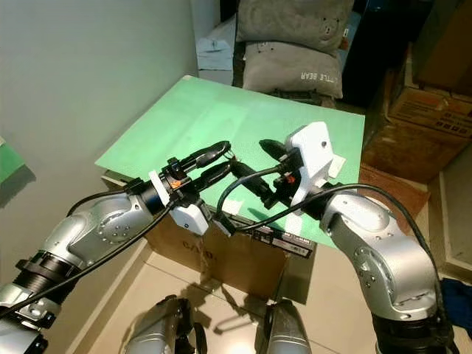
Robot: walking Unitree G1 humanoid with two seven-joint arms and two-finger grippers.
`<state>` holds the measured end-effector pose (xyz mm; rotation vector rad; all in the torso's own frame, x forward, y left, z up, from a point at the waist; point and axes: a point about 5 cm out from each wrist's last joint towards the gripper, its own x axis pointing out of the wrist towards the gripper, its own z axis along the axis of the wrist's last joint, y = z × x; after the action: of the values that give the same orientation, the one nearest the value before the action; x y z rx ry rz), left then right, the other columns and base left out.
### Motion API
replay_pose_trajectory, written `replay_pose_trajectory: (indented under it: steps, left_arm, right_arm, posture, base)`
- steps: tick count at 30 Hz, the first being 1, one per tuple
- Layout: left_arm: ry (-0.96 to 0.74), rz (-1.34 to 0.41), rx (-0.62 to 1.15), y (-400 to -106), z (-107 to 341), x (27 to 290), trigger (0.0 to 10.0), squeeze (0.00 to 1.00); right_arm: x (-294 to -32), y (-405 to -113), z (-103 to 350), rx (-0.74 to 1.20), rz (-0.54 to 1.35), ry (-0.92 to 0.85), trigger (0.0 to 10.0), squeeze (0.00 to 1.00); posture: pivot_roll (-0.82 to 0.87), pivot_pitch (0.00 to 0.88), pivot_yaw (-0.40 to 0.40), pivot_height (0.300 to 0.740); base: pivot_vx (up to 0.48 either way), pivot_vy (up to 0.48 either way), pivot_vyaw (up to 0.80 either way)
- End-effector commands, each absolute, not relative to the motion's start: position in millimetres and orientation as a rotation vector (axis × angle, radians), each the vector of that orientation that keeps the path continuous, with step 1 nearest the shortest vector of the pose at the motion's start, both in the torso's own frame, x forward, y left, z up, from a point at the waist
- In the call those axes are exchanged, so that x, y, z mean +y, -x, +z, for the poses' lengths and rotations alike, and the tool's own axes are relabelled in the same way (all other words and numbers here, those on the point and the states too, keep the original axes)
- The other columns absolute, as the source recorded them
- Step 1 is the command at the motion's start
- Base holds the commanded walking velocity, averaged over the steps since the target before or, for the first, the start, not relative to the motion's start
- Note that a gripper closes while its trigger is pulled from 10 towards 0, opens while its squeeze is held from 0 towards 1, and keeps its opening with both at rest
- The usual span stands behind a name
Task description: Hang keys on a hook
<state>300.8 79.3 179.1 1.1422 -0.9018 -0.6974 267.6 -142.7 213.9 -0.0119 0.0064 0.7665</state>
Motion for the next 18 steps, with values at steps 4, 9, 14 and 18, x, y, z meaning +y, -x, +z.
replay_pose_trajectory:
  steps: [4, 9, 14, 18]
  left_arm:
    - [-1.147, -0.711, -0.918, -299.0, 177.7, 76.0, 0.0, 0.00]
    - [-1.142, -0.711, -0.924, -298.6, 178.0, 74.4, 0.0, 0.00]
    - [-1.130, -0.714, -0.946, -294.7, 178.8, 70.7, 0.0, 0.00]
    - [-1.132, -0.715, -0.945, -294.8, 178.4, 70.3, 0.0, 0.00]
  right_arm:
    - [-141.3, -271.2, 211.4, 0.006, 0.755, 0.014, 10.0, 0.00]
    - [-139.5, -273.7, 206.8, 0.020, 0.756, 0.012, 10.0, 0.00]
    - [-134.0, -275.6, 205.3, 0.017, 0.767, 0.013, 10.0, 0.00]
    - [-130.4, -275.3, 205.4, 0.011, 0.784, 0.045, 10.0, 0.00]
  posture:
    - [-0.19, 0.090, 0.062, 0.661]
    - [-0.18, 0.089, 0.060, 0.661]
    - [-0.18, 0.090, 0.059, 0.661]
    - [-0.18, 0.090, 0.059, 0.661]
  base:
    - [0.000, 0.000, 0.00]
    - [0.000, 0.000, 0.00]
    - [0.000, 0.000, 0.00]
    - [0.000, 0.000, 0.00]
